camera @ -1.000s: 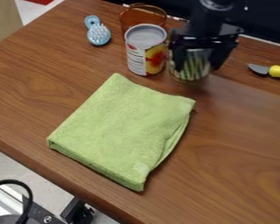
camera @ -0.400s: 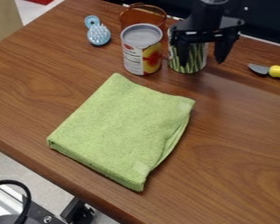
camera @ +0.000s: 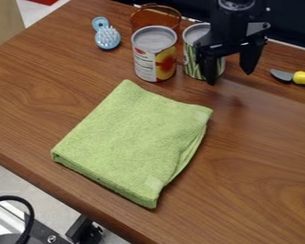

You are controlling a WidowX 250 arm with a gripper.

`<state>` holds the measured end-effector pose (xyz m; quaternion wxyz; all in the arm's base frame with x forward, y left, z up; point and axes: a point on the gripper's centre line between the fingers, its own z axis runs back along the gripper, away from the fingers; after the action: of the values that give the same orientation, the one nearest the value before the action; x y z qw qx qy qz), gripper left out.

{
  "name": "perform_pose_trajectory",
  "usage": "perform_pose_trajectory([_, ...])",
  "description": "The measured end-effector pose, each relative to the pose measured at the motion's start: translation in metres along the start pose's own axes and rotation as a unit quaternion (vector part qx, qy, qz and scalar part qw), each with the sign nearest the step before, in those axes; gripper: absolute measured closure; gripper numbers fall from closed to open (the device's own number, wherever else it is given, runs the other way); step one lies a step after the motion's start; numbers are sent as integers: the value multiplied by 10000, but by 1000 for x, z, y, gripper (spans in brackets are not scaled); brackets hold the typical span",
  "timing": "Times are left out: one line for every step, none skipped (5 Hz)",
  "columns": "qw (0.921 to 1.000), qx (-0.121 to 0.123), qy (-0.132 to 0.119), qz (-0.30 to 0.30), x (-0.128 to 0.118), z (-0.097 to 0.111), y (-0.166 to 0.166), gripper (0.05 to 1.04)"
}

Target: Moved the green can nearer to the yellow and red can

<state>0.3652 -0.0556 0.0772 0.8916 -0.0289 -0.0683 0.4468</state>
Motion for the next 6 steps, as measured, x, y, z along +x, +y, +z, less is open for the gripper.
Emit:
perform_pose_trajectory([9993, -192, 102, 305, -6, 18, 0, 88])
perform_pose_trajectory([9983, 56, 95, 578, -15, 26, 6, 88])
perform_pose_trajectory([9976, 306, -14, 621, -18, 38, 15, 88])
perform_pose_trajectory([9971, 359, -13, 670, -14, 49, 34, 88])
perform_pose_trajectory([9970, 337, -23, 700, -2, 48, 72, 88])
perform_pose_trajectory([9961, 260, -64, 842, 7, 50, 113, 88])
